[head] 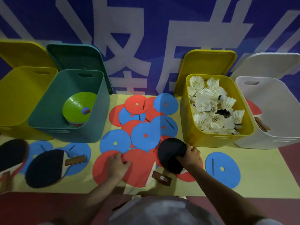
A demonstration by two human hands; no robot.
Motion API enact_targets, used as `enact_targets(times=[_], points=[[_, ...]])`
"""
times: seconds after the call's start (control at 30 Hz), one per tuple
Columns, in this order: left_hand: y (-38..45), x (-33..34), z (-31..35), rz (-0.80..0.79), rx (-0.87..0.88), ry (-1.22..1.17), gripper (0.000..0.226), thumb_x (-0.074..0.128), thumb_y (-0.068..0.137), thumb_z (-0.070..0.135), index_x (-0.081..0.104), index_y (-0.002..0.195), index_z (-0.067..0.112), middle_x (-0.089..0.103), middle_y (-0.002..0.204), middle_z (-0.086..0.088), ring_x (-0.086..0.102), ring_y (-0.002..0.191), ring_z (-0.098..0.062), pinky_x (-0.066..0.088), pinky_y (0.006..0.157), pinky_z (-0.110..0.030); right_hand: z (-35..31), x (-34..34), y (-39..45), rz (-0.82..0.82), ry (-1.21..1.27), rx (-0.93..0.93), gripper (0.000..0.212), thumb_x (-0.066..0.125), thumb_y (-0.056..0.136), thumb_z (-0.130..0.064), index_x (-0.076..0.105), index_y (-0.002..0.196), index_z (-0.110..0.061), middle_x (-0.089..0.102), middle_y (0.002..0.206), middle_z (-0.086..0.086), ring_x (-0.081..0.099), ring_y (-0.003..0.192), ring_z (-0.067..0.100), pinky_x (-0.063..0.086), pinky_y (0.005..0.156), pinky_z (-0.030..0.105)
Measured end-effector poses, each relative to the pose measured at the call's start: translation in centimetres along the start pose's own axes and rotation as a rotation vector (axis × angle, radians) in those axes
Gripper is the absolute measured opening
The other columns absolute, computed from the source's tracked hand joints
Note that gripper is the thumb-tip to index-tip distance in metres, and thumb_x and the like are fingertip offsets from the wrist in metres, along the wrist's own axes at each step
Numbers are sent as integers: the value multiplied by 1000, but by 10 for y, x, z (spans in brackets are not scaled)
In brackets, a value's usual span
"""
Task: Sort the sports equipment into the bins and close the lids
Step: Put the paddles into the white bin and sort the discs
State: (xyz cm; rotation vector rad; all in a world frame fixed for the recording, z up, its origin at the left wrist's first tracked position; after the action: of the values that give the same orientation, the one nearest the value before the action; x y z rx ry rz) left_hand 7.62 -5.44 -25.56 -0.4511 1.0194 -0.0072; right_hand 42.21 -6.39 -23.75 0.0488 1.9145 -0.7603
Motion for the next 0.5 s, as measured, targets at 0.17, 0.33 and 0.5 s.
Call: enact_targets(times=[0.17,0.33,0.5], points=[[4,-7,6,-101,2,-30,35,71,76,34,60,104,16,67,101,-4,63,99,-27,42,75,-30,-6,6,0,-22,54,57,80,65,81,-43,22,144,-18,37,135,19,33,127,39,34,102,44],[0,0,15,-174,16,-74,46,72,75,27,61,119,16,67,111,-5,61,106,-24,43,83,-27,-8,-1,1,-11,-3,82,86,73,75,-46,27,142,-17,43,131,17,40,123,37,39,101,42],[-13,16,20,-205,84,211,83,73,73,49,34,141,21,43,136,-13,36,129,-32,32,106,-33,-9,-4,0,-3,-21,85,89,74,72,-49,28,141,-17,45,130,17,42,121,37,40,101,42]])
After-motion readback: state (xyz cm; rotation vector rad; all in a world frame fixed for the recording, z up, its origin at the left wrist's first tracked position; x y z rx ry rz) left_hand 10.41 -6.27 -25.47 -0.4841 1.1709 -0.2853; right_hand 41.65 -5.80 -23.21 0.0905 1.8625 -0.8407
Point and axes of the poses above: each hand's wrist, its own y-axis towards the middle knuckle, its own x-axis out of the palm, z = x × y, the point moved 7 cm from there along y, towards the middle knuckle
